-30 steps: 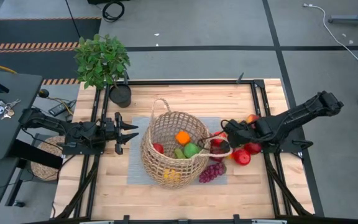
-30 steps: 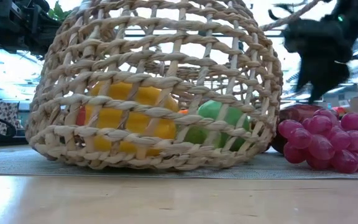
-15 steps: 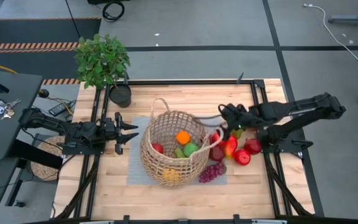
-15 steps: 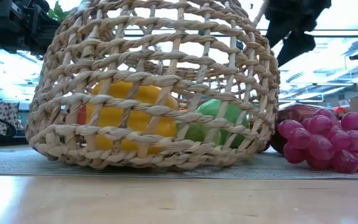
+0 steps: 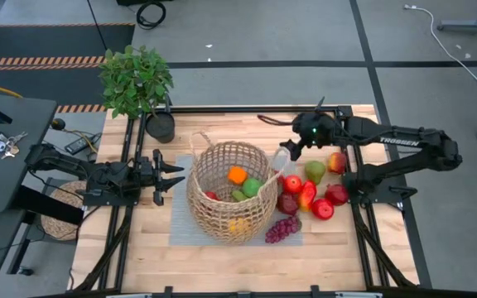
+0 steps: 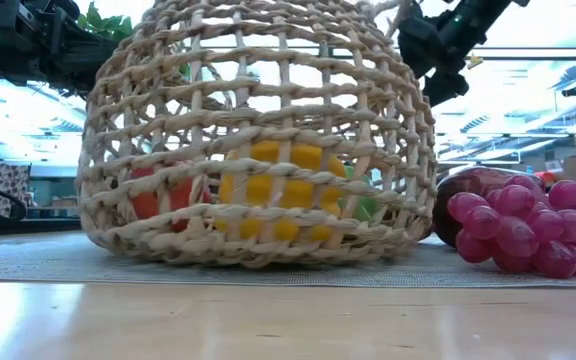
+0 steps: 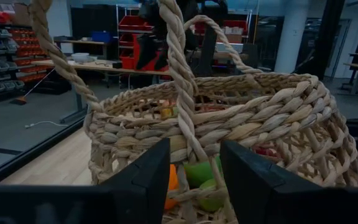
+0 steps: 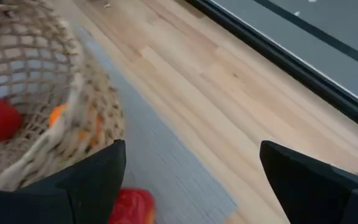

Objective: Build produce basket
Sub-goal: Put the pear into the basket

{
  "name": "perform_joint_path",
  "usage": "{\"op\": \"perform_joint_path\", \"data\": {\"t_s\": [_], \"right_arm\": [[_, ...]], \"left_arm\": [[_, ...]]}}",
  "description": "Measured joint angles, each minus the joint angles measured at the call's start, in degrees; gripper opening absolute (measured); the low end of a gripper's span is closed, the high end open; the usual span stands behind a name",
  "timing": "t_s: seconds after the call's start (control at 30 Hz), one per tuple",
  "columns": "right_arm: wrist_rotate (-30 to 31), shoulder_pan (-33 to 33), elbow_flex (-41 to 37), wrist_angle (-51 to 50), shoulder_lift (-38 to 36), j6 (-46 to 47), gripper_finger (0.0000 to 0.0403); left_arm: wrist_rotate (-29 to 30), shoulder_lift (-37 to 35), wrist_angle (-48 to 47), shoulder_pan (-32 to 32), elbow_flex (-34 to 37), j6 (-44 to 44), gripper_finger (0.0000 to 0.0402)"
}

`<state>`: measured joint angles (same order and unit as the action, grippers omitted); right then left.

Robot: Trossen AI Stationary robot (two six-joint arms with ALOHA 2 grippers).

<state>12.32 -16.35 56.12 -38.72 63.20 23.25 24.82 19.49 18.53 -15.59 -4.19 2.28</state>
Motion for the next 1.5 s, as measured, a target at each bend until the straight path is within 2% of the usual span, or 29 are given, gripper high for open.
{"op": "perform_joint_path", "data": {"t_s": [0.33, 0.5, 0.7, 0.83, 1.07, 1.27, 1.43, 1.5], "right_arm": [[-7.37, -7.62, 0.0, -1.61, 0.31, -0.71, 0.0374], [-8.6, -9.87, 0.0, -4.2, 0.59, -0.4, 0.0374], [-13.26, -12.87, 2.5, -9.48, 0.59, -0.31, 0.0374], [-12.06, -14.05, 5.96, -14.32, 0.57, -0.34, 0.0374], [-11.02, -17.08, 8.07, -16.06, 1.07, 2.15, 0.0374], [-8.65, -17.43, 8.04, -22.06, 6.29, 6.21, 0.0374], [-11.46, -15.91, 8.0, -28.52, 11.58, 6.83, 0.0374], [-10.79, -14.91, 8.0, -32.46, 12.59, 6.44, 0.0374]], "left_arm": [[0.0, -0.02, 0.02, -0.02, -0.02, 0.0, 0.0145], [0.0, 0.0, 0.0, -0.02, -0.01, 0.0, 0.015], [0.0, -0.02, 0.0, 0.0, 0.0, 0.0, 0.0146], [0.0, -0.02, 0.02, -0.02, -0.01, 0.0, 0.0146], [0.0, -0.02, 0.02, -0.02, -0.02, 0.0, 0.0149], [0.0, -0.02, 0.02, 0.0, 0.0, 0.0, 0.0146], [-0.01, 0.0, 0.02, -0.01, -0.01, 0.0, 0.0151], [0.0, -0.02, 0.02, -0.02, 0.0, 0.0, 0.0149]]}}
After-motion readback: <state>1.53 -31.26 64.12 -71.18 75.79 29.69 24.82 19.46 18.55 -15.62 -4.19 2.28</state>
